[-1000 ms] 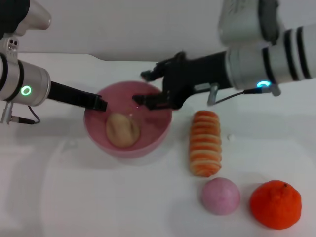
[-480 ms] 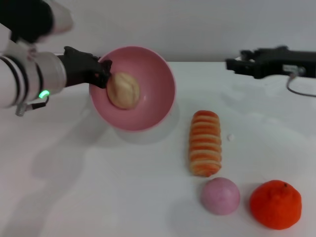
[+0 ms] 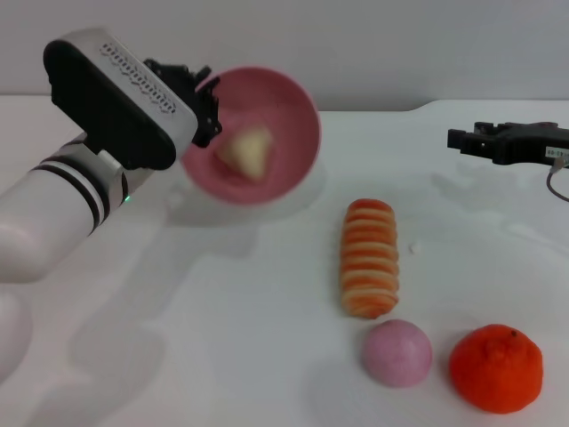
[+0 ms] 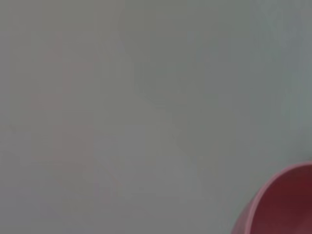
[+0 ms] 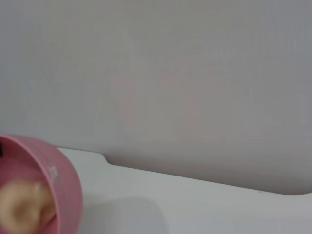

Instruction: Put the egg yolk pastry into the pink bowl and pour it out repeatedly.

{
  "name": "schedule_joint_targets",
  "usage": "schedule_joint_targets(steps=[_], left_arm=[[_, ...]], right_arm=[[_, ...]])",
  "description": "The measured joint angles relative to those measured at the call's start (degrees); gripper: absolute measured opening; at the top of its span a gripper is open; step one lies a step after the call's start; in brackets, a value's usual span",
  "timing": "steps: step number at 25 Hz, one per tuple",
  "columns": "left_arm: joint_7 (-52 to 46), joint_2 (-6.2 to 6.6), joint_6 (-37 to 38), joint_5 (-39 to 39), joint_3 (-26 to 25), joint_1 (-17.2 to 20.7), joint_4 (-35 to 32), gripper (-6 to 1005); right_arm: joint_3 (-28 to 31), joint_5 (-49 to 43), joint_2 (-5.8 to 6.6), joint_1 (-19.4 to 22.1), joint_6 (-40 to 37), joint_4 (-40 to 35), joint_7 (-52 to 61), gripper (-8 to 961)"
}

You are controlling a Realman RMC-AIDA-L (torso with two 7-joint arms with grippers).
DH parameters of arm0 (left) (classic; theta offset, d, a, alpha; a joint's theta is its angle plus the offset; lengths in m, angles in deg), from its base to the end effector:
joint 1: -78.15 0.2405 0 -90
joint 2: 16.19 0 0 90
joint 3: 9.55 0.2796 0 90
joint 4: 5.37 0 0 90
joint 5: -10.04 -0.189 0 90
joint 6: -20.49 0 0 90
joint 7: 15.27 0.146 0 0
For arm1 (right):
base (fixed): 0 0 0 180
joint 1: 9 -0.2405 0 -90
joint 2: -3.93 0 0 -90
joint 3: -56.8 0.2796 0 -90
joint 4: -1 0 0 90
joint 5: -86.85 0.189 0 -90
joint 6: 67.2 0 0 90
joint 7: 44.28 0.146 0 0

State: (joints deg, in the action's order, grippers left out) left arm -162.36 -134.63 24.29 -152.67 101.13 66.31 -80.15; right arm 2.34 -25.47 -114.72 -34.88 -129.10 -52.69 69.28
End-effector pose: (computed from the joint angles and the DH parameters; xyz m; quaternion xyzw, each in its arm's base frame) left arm -0.2086 0.3491 -0.0406 -0.8552 -0.0249 -0.0539 0.5149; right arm 0.2817 0.3753 0.0205 -0.8471 0.3990 0.1867 0.2973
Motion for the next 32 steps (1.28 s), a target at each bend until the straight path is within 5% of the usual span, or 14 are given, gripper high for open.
schedule_joint_targets(steps=[8, 15, 20, 32], left_arm=[[13.0, -0.32, -22.5, -1.2, 3.8, -1.0, 11.8, -1], [36.3, -0.65, -44.4, 2.9, 12.6, -4.8, 27.1, -1], [48.5, -0.66, -50.1, 13.1, 18.6, -7.7, 31.2, -1], [50.8, -0.66, -57.9, 20.5, 19.3, -8.9, 32.2, 0]], right_arm=[[0.0, 0.1, -0.13, -1.4, 1.9, 1.2, 0.0, 545], [-0.2, 0.6, -0.07, -2.8, 3.8, 3.3, -0.1, 546], [-0.6, 0.6, -0.04, -3.1, 4.4, 3.9, -0.1, 546], [-0.7, 0.6, 0.0, -3.3, 4.4, 4.6, -0.2, 545]])
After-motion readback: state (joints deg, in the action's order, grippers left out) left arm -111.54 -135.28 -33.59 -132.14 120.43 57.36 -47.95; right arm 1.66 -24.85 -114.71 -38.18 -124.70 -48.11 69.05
